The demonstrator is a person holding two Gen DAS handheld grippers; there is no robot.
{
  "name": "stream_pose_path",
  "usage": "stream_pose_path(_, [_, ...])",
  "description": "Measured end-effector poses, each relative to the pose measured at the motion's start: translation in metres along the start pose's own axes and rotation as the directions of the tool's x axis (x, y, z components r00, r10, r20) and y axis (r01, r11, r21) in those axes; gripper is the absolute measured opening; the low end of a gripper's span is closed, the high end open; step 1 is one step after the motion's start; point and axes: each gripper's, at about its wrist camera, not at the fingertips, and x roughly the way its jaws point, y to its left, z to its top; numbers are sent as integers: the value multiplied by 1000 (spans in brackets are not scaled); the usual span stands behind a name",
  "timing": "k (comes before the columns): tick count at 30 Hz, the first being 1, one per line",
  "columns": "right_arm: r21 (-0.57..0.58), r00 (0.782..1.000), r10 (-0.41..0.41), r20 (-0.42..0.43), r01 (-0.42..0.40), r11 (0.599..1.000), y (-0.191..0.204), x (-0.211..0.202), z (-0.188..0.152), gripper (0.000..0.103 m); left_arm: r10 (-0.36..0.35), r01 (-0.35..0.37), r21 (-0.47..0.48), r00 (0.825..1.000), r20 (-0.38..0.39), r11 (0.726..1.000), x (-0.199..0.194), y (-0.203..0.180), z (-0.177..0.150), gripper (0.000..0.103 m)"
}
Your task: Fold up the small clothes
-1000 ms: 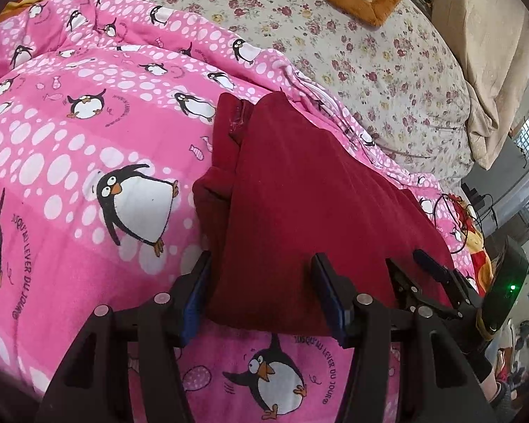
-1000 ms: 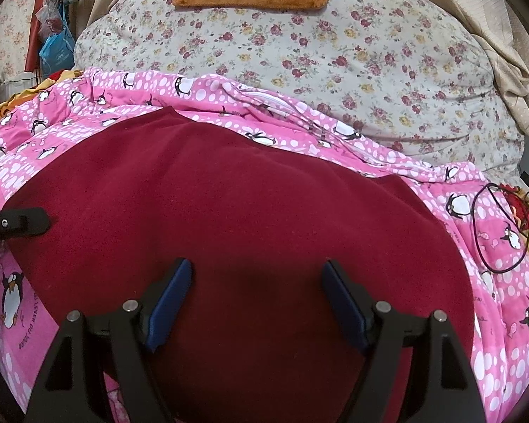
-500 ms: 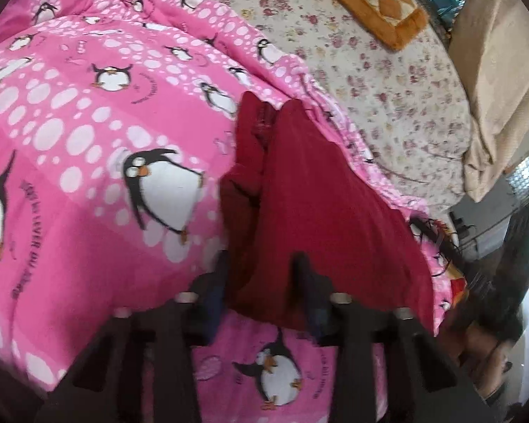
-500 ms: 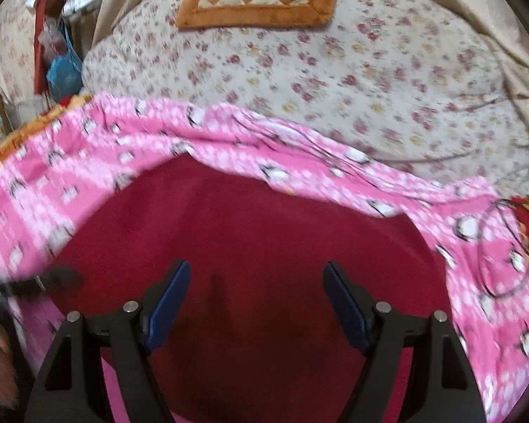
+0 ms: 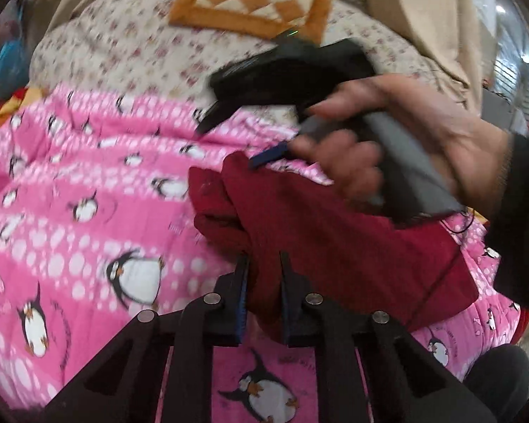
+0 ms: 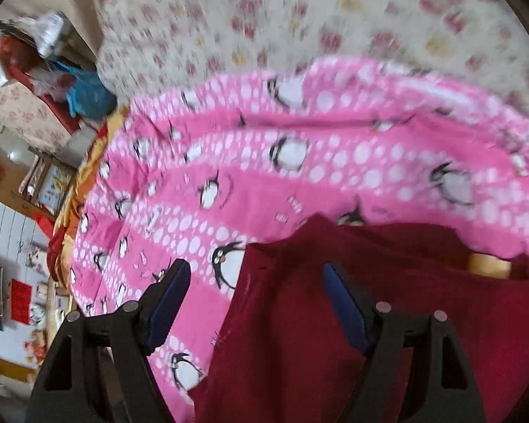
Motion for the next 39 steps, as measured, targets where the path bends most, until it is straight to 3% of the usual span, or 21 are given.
stream_pose_path(7, [-123,981,-162,-103,149,981,32,36,6,81,-29,29,-5,1000,6,1000,0,0,3,0])
stream_pose_path(14, [-291,900,-404,-166,346,892,57,72,10,81,-59,60,-8,998,26,998,-3,0,5,0])
stream_pose_path(17, [-354,854,-491,-175,410,841,58,84,9,80,-71,71,-11,997,35,997,-4,1,5,0])
stream_pose_path(19, [-366,835,-522,-176,437,822,55,85,8,62,-78,79,-16,996,36,997,-5,3,5,0])
stream_pose_path(20, [-354,841,-514,-167,435,828,53,81,9,56,-85,86,-22,996,39,996,-5,4,5,0])
stream_pose_path(22, [-291,876,-455,-159,399,870,45,64,13,26,-96,97,-27,994,51,995,-8,4,6,0])
stream_pose_path(24, [-239,907,-400,-135,362,901,37,45,17,21,-111,113,-26,992,62,993,-11,4,6,0])
stream_pose_path(27, [-166,949,-305,-84,288,943,20,9,16,19,-136,138,-21,988,77,990,-15,1,6,0])
stream_pose_path(33, [-35,990,-137,34,138,990,-23,-52,0,17,-183,183,10,979,89,983,-20,-9,4,0])
stream_pose_path(36, [41,990,-36,137,31,999,-55,-85,-19,17,-216,211,53,973,86,976,-23,-21,4,0])
stream_pose_path(39, [82,975,35,221,-54,995,-88,-111,-44,17,-240,232,105,969,64,967,-24,-42,6,0])
